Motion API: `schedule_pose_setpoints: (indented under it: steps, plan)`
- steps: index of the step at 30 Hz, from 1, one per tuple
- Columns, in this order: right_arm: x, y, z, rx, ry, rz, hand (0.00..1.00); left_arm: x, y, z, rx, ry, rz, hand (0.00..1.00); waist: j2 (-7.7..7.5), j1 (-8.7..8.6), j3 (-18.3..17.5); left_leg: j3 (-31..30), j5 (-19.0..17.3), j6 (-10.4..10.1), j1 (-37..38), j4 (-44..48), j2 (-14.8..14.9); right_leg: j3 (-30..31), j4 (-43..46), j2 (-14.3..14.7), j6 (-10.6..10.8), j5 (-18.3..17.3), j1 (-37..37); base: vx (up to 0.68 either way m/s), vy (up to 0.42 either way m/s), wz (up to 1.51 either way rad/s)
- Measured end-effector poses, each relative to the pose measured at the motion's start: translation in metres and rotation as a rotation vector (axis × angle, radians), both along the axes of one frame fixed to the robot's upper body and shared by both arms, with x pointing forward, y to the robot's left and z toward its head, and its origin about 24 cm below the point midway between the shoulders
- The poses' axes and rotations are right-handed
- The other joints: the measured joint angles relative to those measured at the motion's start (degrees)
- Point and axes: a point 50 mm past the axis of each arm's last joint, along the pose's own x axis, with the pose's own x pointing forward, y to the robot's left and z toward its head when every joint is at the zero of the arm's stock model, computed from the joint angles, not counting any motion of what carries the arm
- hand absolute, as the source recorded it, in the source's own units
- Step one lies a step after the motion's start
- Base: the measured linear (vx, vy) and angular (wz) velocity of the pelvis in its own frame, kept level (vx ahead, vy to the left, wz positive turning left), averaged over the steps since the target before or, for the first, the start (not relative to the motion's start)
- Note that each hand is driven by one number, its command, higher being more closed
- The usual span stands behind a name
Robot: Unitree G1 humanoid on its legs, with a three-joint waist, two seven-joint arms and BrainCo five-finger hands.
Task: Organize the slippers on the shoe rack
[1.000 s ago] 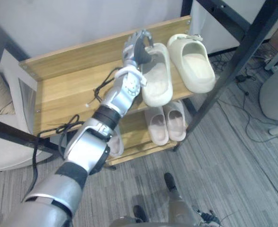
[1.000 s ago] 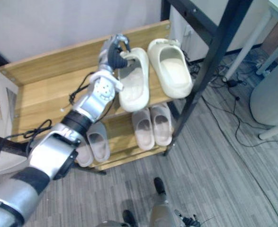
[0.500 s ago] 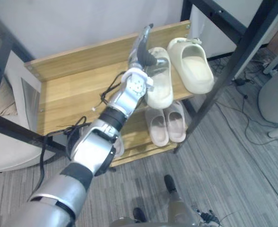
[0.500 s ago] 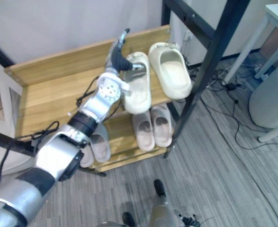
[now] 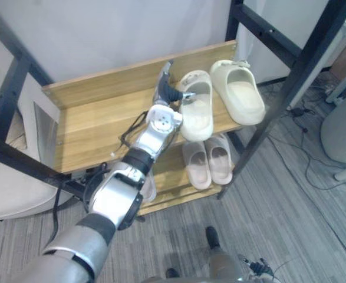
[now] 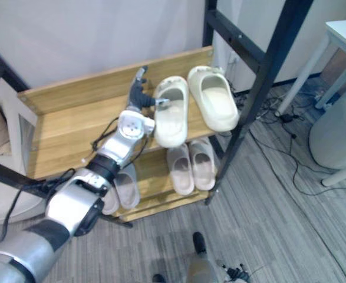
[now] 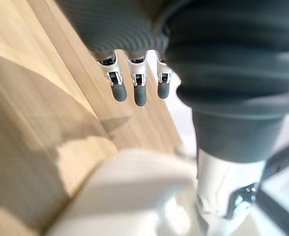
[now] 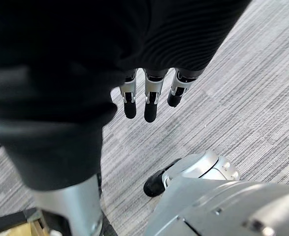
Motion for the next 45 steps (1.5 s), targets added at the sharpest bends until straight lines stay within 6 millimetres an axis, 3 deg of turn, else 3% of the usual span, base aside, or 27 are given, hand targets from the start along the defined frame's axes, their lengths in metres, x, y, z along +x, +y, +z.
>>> schedule_pose_setpoints:
  steps: [5,10,16,19,25,28,36,45]
  plan:
    - [0.0,0.0,0.0,-0.004,0.004,0.022,0.0,-0.005,0.013,-0.012,-0.093,0.019,0.023,0.0,0.0,0.18,0.0,-1.1,0.0,0.0,0.6,-0.1,0.2,-1.5,0.0,0.0,-0.2,-0.2,1.1,0.02,-0.026,0.11]
    - [-0.002,-0.001,0.0,-0.01,0.011,0.035,0.0,-0.013,0.016,-0.008,-0.181,-0.027,0.003,0.0,0.0,1.23,0.0,-1.5,0.0,0.0,0.6,-0.1,0.3,-2.7,0.0,0.0,-0.2,-0.1,1.4,0.01,-0.019,0.05]
    - [-0.003,-0.003,0.0,-0.021,0.027,0.073,0.0,-0.035,0.021,-0.021,-0.334,-0.053,-0.039,0.0,-0.01,2.27,0.0,-3.1,0.0,0.0,1.9,-0.1,0.6,-5.1,0.0,0.0,-0.3,-0.2,3.5,0.01,-0.022,0.13]
    - [-0.005,-0.004,-0.001,-0.024,0.047,0.094,0.0,-0.049,0.018,-0.029,-0.347,-0.06,-0.08,0.0,-0.01,3.47,0.0,-3.6,0.1,0.0,2.2,-0.1,0.6,-6.0,0.0,0.0,-0.5,-0.4,4.1,-0.02,-0.032,0.08]
    - [-0.003,-0.005,0.0,-0.033,0.049,0.127,0.0,-0.057,0.015,-0.042,-0.331,-0.027,-0.14,0.0,-0.03,4.32,0.0,-4.6,0.5,-0.3,2.7,-0.7,0.9,-7.5,0.0,0.1,-0.7,-0.5,4.8,0.0,-0.034,0.11]
    - [-0.003,-0.007,0.0,-0.04,0.054,0.142,0.0,-0.066,0.007,-0.044,-0.319,-0.029,-0.196,0.0,-0.06,4.78,0.0,-5.2,0.6,-0.4,2.7,-0.8,1.1,-8.3,0.0,0.1,-0.7,-0.5,5.1,0.0,-0.029,0.09]
    - [0.013,-0.004,0.003,-0.044,0.029,0.185,0.0,-0.091,-0.021,-0.077,-0.249,0.086,-0.38,0.0,-1.12,5.96,-0.6,-7.0,0.9,-0.4,3.1,-0.8,1.2,-10.7,0.0,0.0,-0.9,-0.7,6.3,-0.01,-0.022,0.11]
    - [0.025,0.012,0.002,-0.022,0.007,0.234,0.0,-0.106,-0.042,-0.084,-0.216,0.113,-0.508,0.0,-2.2,7.24,-1.1,-7.9,1.3,-0.8,3.5,-1.2,1.3,-12.0,0.0,0.0,-1.3,-1.5,7.2,-0.01,-0.02,0.06]
